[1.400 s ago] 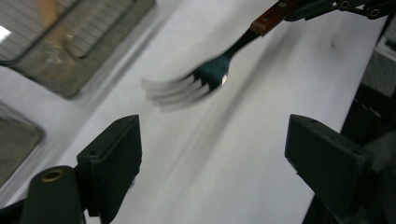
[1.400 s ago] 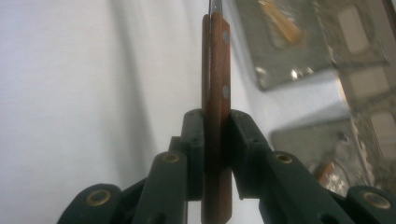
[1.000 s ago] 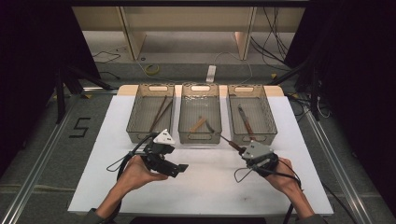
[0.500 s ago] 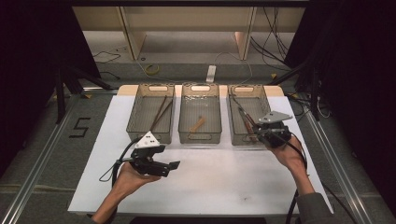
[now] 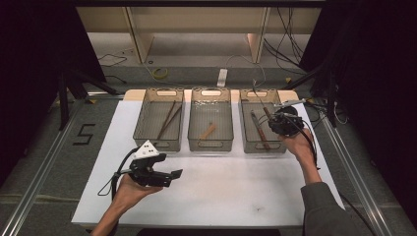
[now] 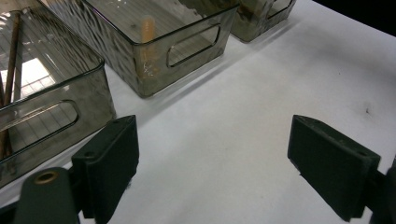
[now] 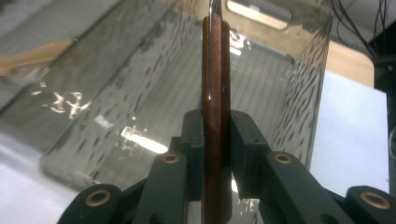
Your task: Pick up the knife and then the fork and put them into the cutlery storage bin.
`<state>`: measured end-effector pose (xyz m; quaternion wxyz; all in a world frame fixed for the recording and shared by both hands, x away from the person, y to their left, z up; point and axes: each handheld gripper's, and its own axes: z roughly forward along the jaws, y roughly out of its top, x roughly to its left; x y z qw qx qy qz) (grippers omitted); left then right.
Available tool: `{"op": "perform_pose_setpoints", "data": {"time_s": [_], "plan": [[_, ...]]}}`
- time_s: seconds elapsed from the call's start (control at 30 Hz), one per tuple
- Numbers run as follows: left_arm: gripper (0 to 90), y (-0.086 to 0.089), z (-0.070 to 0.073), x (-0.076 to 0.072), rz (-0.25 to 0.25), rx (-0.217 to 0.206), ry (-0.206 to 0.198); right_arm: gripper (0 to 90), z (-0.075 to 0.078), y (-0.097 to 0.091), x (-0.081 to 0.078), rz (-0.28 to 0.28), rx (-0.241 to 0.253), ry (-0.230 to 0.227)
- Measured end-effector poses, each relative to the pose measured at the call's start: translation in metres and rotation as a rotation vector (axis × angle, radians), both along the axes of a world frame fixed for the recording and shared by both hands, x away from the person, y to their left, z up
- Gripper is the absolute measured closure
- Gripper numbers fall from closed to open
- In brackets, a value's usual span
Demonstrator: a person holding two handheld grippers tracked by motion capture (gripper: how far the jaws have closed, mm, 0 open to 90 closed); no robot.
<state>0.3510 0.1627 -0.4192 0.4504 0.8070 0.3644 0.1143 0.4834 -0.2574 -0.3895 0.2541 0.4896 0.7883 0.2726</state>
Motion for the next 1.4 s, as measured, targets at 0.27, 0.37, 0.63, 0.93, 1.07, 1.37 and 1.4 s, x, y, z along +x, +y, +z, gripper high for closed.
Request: {"op": "perform_pose_setpoints", "data": {"time_s": [0.27, 0.37, 0.63, 0.93, 1.07, 1.37, 1.4], "plan": [[16.0, 0.001, -0.001, 0.0, -0.001, 0.003, 0.005, 77.4, -0.014, 0.003, 0.013, -0.045, -0.009, 0.07], [16.0, -0.001, -0.001, 0.0, -0.001, 0.008, 0.006, 77.3, -0.018, 0.004, 0.016, -0.049, -0.018, 0.087], [15.9, 0.001, 0.0, -0.001, 0.007, -0.001, -0.003, 69.9, -0.027, 0.007, 0.021, -0.047, -0.016, 0.138], [15.8, 0.003, 0.0, 0.0, 0.015, -0.019, 0.003, 40.9, -0.011, 0.009, 0.007, 0.002, 0.048, 0.085], [15.8, 0.004, 0.0, 0.0, 0.014, -0.039, 0.006, 36.5, -0.002, 0.008, -0.012, 0.062, 0.131, 0.028], [15.8, 0.004, -0.001, 0.0, 0.005, -0.073, 0.013, 32.4, 0.002, 0.009, -0.07, 0.21, 0.285, -0.077], [15.8, 0.003, -0.001, 0.0, 0.004, -0.076, 0.013, 32.1, 0.002, 0.009, -0.077, 0.223, 0.309, -0.088]]}}
